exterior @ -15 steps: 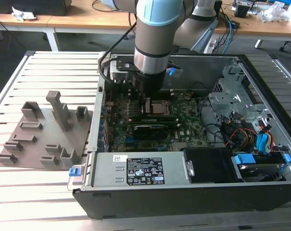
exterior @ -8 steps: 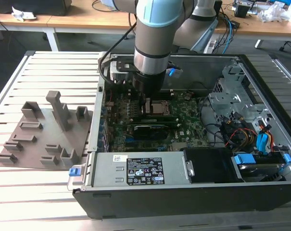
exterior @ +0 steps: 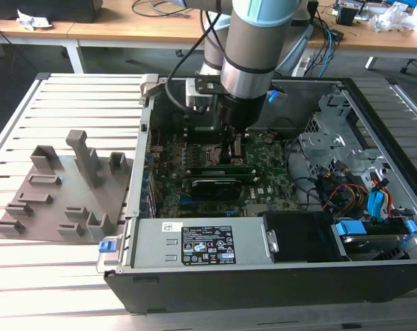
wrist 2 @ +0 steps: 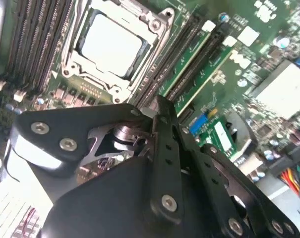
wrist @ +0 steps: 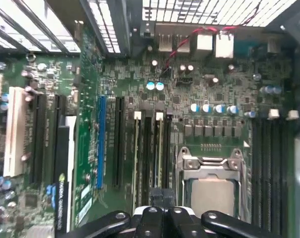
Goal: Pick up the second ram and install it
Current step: 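Press down the second ram until it locks into place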
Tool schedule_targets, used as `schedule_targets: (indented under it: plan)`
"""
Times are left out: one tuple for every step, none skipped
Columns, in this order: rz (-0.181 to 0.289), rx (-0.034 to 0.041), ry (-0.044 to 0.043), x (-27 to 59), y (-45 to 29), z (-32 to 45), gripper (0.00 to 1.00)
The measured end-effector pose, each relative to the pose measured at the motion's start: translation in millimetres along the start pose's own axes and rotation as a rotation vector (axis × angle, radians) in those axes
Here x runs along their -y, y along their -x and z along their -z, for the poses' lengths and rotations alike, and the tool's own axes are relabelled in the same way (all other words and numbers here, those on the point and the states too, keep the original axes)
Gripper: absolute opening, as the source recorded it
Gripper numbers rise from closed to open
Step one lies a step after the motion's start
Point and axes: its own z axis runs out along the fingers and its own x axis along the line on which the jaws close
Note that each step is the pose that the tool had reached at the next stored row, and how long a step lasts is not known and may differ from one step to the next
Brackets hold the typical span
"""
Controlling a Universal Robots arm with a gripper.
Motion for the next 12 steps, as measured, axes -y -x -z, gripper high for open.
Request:
schedule_targets:
  plan:
    - [0.000,0.0000,0.0000,0.1,0.3,4.6,0.11]
    - [0.000,0.0001,0.0000,-0.1,0.6,9.2,0.11]
    - [0.000,0.0002,-0.0001,-0.4,1.1,16.7,0.11]
    - [0.000,-0.0001,0.0000,-1.1,1.6,30.9,0.11]
    - [0.000,0.0002,-0.0001,-1.2,1.6,32.1,0.11]
    - [0.000,0.0002,0.0000,-1.2,1.6,32.2,0.11]
    - [0.000,0.0000,0.0000,-1.2,1.6,32.2,0.11]
    - [0.000,0.0000,0.0000,-1.2,1.6,32.2,0.11]
    - [0.000,0.0000,0.0000,-1.2,1.6,32.2,0.11]
    - [0.000,0.0000,0.0000,-1.2,1.6,32.2,0.11]
    - [0.000,0.0000,0.0000,-1.2,1.6,32.2,0.11]
    - [0.000,0.0000,-0.0001,-1.2,1.6,32.2,0.11]
